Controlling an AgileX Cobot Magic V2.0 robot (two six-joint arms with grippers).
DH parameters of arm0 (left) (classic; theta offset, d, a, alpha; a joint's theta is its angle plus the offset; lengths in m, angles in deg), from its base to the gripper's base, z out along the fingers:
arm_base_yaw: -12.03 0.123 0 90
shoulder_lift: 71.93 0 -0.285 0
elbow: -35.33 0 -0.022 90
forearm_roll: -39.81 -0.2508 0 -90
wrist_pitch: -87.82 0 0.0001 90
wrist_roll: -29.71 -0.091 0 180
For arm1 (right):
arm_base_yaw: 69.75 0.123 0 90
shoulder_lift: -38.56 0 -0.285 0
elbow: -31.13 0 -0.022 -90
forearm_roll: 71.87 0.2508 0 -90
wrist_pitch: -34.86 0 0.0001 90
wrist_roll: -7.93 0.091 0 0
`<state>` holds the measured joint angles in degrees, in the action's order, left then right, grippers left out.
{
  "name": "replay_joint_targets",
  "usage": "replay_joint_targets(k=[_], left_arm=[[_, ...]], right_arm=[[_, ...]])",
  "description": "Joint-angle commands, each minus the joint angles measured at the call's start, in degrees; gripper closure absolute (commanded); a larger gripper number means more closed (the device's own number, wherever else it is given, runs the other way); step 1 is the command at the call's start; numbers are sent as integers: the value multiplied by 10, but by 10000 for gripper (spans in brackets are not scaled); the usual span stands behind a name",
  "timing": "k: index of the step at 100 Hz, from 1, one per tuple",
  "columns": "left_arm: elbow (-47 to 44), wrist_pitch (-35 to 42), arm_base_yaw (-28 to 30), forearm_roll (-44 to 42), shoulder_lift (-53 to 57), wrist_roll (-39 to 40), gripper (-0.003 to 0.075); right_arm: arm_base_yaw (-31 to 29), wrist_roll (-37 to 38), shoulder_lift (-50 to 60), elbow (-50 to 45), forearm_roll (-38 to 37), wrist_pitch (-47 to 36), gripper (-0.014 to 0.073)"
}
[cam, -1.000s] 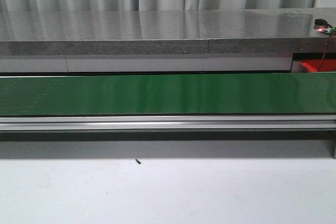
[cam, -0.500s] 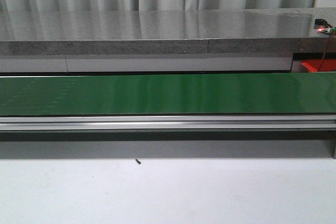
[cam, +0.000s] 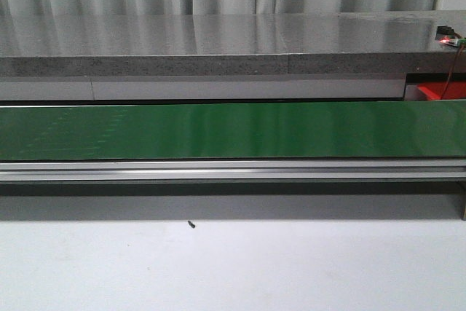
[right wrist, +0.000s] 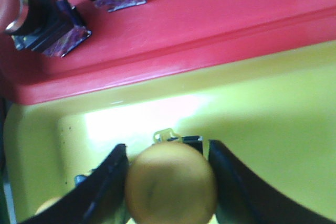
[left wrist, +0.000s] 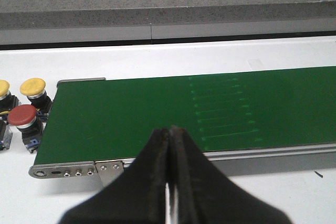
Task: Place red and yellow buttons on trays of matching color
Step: 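Move the left gripper back over the button cluster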
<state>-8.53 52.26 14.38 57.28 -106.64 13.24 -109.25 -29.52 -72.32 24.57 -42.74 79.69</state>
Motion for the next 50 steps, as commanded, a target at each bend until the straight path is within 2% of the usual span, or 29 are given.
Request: replay_joint_targets(k=[1, 50], left_arm=[[15, 37, -4, 11, -1, 2, 740], [15, 37, -4, 11, -1, 2, 740]], right_arm=[[-5, 0, 23, 11, 13, -22, 358], [-5, 0, -11, 11, 21, -15, 349]])
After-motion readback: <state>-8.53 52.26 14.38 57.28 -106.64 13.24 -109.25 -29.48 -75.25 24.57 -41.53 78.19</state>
